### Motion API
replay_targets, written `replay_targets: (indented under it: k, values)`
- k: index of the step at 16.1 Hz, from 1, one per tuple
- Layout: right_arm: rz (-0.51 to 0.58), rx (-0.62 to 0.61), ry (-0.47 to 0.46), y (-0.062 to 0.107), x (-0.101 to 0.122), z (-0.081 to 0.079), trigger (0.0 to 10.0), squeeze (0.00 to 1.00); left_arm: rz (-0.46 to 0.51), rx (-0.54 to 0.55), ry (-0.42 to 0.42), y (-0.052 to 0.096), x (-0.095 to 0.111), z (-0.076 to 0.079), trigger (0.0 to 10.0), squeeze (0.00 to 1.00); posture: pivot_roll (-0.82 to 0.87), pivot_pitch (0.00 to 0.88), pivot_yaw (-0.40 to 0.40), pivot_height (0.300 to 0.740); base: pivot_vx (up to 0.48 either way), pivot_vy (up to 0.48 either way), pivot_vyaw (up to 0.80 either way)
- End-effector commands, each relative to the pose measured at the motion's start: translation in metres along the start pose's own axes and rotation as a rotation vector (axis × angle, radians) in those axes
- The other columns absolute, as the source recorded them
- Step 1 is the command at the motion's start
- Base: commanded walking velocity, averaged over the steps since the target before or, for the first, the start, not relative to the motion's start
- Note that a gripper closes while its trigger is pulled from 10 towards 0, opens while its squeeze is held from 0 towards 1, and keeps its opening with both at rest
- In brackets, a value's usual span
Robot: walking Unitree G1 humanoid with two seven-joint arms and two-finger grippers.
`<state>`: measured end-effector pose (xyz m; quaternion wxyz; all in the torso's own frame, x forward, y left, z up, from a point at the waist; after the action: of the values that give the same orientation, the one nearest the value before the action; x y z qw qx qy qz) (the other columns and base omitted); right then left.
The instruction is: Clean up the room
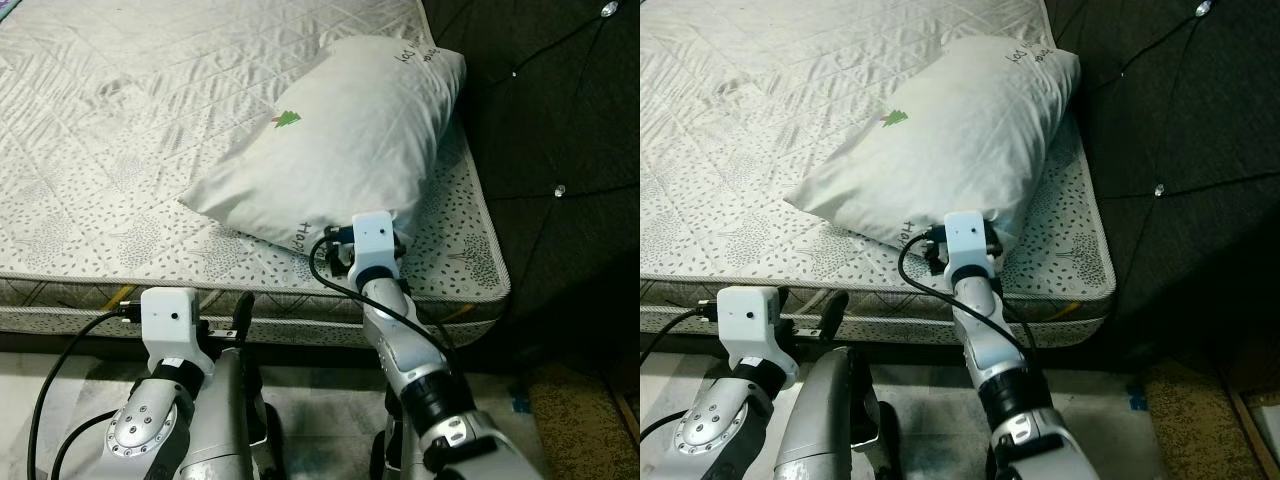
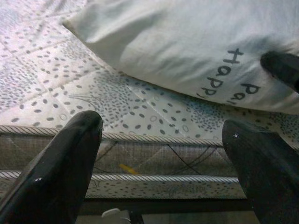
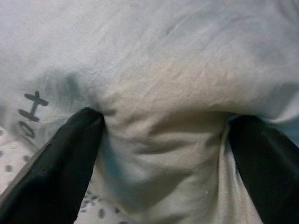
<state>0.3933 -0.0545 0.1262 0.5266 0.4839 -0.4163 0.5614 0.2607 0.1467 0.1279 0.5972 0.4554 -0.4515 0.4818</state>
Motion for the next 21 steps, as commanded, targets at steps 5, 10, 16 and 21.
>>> replay_targets:
  k: [5, 10, 16, 21]
  values:
    - [-0.084, 0.009, 0.035, -0.007, -0.017, -0.011, 0.0, 0.00, -0.018, -0.006, 0.002, 0.004, -0.003, 0.003, 10.0, 0.00, 0.12, 0.237, -0.006, 0.564, 0.000, 0.000, 0.00]
    - [-0.081, 0.041, 0.010, -0.008, -0.013, -0.026, 0.0, 0.00, 0.014, -0.059, 0.057, 0.005, 0.005, 0.011, 10.0, 0.00, 0.14, 0.233, -0.011, 0.564, 0.000, 0.000, 0.00]
    - [-0.075, 0.029, 0.022, -0.014, -0.014, -0.014, 0.0, 0.00, -0.013, -0.092, 0.044, 0.004, -0.002, 0.019, 10.0, 0.00, 0.14, 0.226, -0.011, 0.564, 0.000, 0.000, 0.00]
    - [-0.053, -0.030, 0.054, -0.023, -0.008, 0.020, 0.0, 0.00, -0.011, -0.109, 0.033, 0.003, -0.003, 0.024, 10.0, 0.00, 0.14, 0.222, -0.019, 0.564, 0.000, 0.000, 0.00]
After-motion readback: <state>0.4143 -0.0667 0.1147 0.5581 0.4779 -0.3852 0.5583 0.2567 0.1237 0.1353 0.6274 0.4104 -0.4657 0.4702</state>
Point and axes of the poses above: a point about 5 cm out from each wrist's last joint towards the gripper, its own y axis pointing back from the gripper into the wrist, its own x axis along the axis of the wrist's last joint, z = x × y, the point moved 4 cm from there along -y, pointing out of the wrist towards the gripper, and after that the axes turned 4 degrees about y, right-handed, at the moved point
